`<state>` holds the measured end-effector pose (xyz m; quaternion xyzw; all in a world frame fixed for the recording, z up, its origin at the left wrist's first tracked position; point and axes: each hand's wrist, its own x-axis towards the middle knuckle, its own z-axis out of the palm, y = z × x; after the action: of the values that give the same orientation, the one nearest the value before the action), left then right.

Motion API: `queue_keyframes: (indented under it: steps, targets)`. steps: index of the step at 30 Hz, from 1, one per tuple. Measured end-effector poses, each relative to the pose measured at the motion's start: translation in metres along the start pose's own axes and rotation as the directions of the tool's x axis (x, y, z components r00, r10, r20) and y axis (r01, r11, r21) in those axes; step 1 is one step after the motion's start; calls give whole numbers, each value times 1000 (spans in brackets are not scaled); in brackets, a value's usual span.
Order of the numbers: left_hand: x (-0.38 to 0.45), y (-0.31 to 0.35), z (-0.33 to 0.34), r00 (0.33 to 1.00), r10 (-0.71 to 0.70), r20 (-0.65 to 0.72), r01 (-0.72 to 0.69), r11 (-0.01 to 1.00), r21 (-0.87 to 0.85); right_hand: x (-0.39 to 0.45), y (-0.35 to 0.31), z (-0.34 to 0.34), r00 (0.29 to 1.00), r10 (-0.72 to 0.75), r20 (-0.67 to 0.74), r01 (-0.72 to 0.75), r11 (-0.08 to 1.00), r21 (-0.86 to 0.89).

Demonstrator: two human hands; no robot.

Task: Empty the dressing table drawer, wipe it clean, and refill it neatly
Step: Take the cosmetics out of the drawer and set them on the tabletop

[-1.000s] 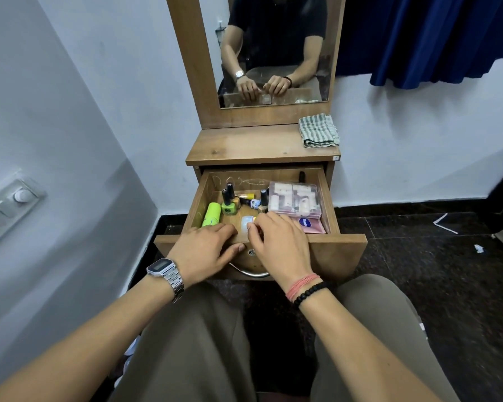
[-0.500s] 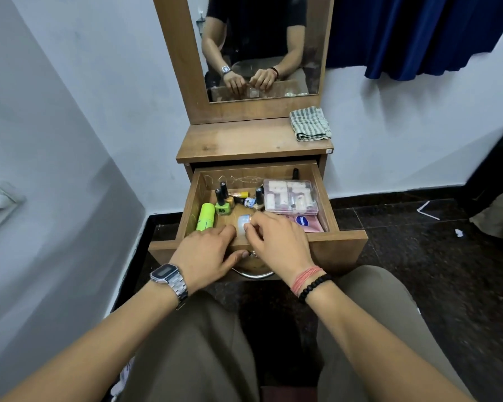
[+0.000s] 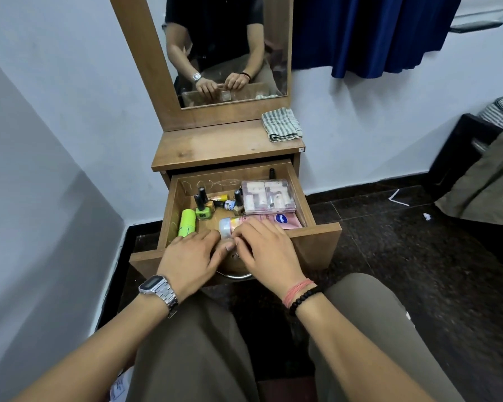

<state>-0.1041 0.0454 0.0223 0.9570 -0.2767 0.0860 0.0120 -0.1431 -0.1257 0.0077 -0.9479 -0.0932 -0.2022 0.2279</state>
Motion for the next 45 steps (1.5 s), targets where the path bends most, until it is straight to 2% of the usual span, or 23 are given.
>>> queue_keyframes:
  steps: [5, 9, 12, 16, 19, 22, 24, 32, 45]
  targets:
    - [1, 5, -3, 995, -87, 39, 89, 994, -56, 8, 9, -5, 998, 68, 15, -69, 995, 66]
    - [13, 4, -13, 967, -213, 139, 247, 919, -306, 13, 12, -9, 996, 75, 39, -79, 991, 109]
    - [32, 5, -27, 966, -244, 85, 257, 887, -384, 17, 13, -11, 993, 103, 53, -110, 980, 166]
    - [82, 12, -39, 958, -286, 20, 272, 882, -386, 24, 14, -14, 986, 153, 69, -163, 969, 186]
    - [128, 17, -37, 949, -303, 91, 315, 871, -378, 25, 14, -15, 982, 163, 97, -178, 967, 181]
    - [168, 21, -27, 938, -299, 174, 334, 911, -241, 23, 16, -17, 986, 140, 86, -155, 967, 202]
    - [188, 23, -19, 913, -342, 223, 385, 904, -188, 21, 16, -17, 991, 113, 73, -126, 969, 211]
    - [209, 23, -1, 828, -443, 345, 488, 871, -53, 21, 16, -10, 996, 90, 23, -93, 983, 159]
    - [209, 25, 12, 770, -429, 472, 566, 801, -194, 19, 13, -13, 996, 80, 30, -84, 987, 139]
